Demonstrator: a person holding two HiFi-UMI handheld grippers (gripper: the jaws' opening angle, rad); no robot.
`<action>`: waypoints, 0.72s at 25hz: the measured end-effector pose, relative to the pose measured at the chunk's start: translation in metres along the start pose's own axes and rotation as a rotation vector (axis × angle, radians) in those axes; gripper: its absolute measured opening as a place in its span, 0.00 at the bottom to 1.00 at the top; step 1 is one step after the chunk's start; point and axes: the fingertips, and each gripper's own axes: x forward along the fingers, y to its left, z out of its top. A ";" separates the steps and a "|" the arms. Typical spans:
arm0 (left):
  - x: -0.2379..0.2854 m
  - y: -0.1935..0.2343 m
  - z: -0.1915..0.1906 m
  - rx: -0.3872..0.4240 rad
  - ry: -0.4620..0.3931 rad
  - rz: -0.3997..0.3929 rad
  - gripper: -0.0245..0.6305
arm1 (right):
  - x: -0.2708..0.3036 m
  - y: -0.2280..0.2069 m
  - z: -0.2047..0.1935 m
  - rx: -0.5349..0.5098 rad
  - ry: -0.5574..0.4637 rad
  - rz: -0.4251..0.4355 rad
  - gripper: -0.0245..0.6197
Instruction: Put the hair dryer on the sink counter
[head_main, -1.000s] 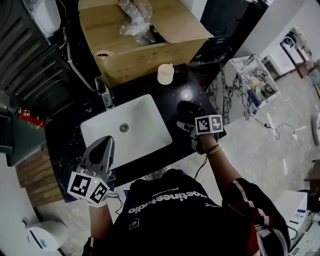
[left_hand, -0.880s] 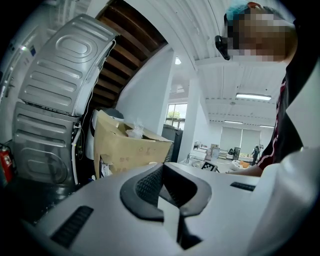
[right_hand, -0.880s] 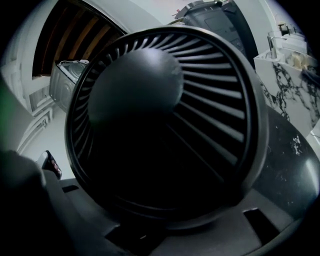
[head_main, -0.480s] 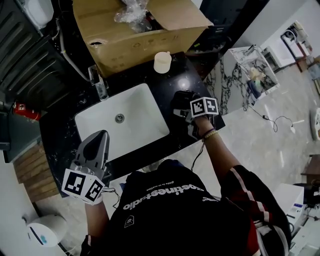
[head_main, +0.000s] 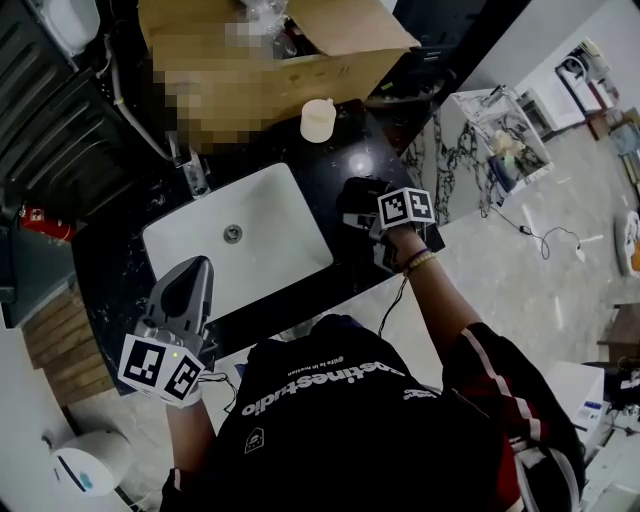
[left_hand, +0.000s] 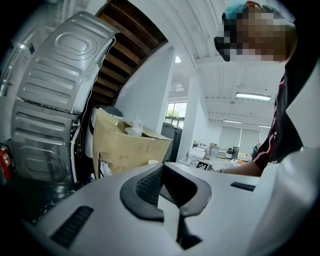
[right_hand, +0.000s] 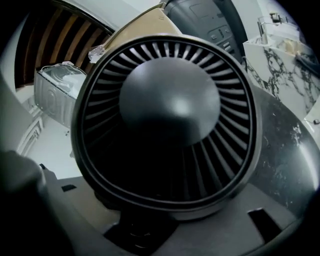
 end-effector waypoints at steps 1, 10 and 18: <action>0.000 0.000 0.000 0.002 0.000 -0.001 0.06 | -0.001 -0.001 0.000 0.007 0.001 -0.001 0.44; -0.006 0.000 0.001 0.003 0.005 0.005 0.06 | -0.016 -0.019 0.000 0.138 0.038 -0.045 0.45; -0.007 -0.003 -0.002 0.006 0.007 -0.008 0.06 | -0.035 -0.045 -0.003 -0.008 0.174 -0.230 0.45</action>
